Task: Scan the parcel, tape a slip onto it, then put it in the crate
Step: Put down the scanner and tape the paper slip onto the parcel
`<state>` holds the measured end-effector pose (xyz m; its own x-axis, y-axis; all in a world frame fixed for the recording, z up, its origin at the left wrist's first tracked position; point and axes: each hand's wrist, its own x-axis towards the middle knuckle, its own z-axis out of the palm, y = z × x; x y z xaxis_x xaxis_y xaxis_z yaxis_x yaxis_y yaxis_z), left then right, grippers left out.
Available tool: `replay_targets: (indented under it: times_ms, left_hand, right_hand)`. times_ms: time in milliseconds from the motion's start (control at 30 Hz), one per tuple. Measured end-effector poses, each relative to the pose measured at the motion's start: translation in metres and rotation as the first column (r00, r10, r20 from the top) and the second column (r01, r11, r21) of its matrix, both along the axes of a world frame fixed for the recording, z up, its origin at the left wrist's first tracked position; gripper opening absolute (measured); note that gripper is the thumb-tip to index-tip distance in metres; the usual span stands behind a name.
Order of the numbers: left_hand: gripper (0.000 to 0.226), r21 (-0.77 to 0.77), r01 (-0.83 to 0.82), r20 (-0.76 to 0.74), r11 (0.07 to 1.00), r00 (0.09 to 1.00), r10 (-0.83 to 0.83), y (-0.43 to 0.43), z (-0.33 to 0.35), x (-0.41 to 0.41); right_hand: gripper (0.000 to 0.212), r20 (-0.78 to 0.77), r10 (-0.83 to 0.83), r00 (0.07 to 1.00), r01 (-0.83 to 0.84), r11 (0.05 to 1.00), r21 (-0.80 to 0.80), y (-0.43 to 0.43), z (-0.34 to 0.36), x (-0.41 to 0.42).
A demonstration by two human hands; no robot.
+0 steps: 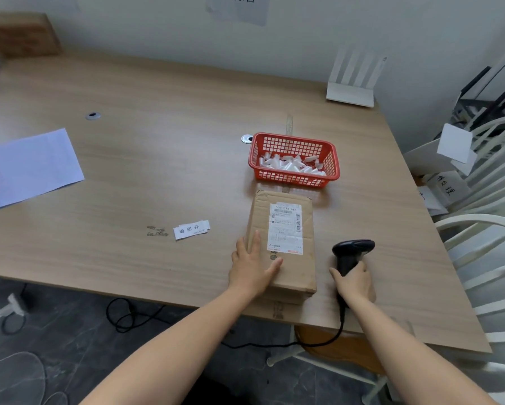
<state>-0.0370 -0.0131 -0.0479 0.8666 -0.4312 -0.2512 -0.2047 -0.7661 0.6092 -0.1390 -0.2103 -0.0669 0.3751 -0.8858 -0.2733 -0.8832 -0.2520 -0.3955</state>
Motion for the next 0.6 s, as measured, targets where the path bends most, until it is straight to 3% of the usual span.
replay_targets:
  times_ms: [100, 167, 267, 367, 467, 600]
  left_hand:
    - [0.072, -0.011, 0.037, -0.013, 0.999, 0.999, -0.037, 0.010, 0.003, 0.010]
    - [0.066, -0.010, 0.009, -0.022, 1.000, 1.000, -0.009, 0.019, 0.005, 0.021]
    - [0.058, 0.050, -0.027, 0.000, 0.998, 1.000, 0.027, 0.041, 0.006, 0.044]
    - [0.049, 0.108, -0.044, 0.049, 0.993, 0.998, 0.039, 0.069, 0.002, 0.073]
    - [0.043, 0.146, -0.096, 0.099, 0.985, 0.992, 0.082, 0.097, -0.006, 0.104]
    - [0.036, 0.167, -0.134, 0.142, 0.977, 0.984, 0.110, 0.129, -0.022, 0.137]
  right_hand:
    - [0.058, 0.012, -0.082, 0.997, 0.083, 0.995, -0.063, 0.005, 0.015, 0.003]
    - [0.047, 0.150, -0.052, 0.987, 0.075, 0.986, -0.150, 0.013, 0.037, 0.017]
    - [0.025, 0.412, 0.175, 0.894, -0.078, 0.968, -0.240, 0.044, 0.080, 0.051]
    - [0.014, 0.564, 0.420, 0.711, -0.366, 0.906, -0.214, 0.103, 0.113, 0.093]
    - [0.012, 0.507, 0.581, 0.637, -0.609, 0.782, -0.132, 0.158, 0.107, 0.136]
    - [0.024, 0.321, 0.603, 0.730, -0.666, 0.734, 0.134, 0.197, 0.055, 0.182]
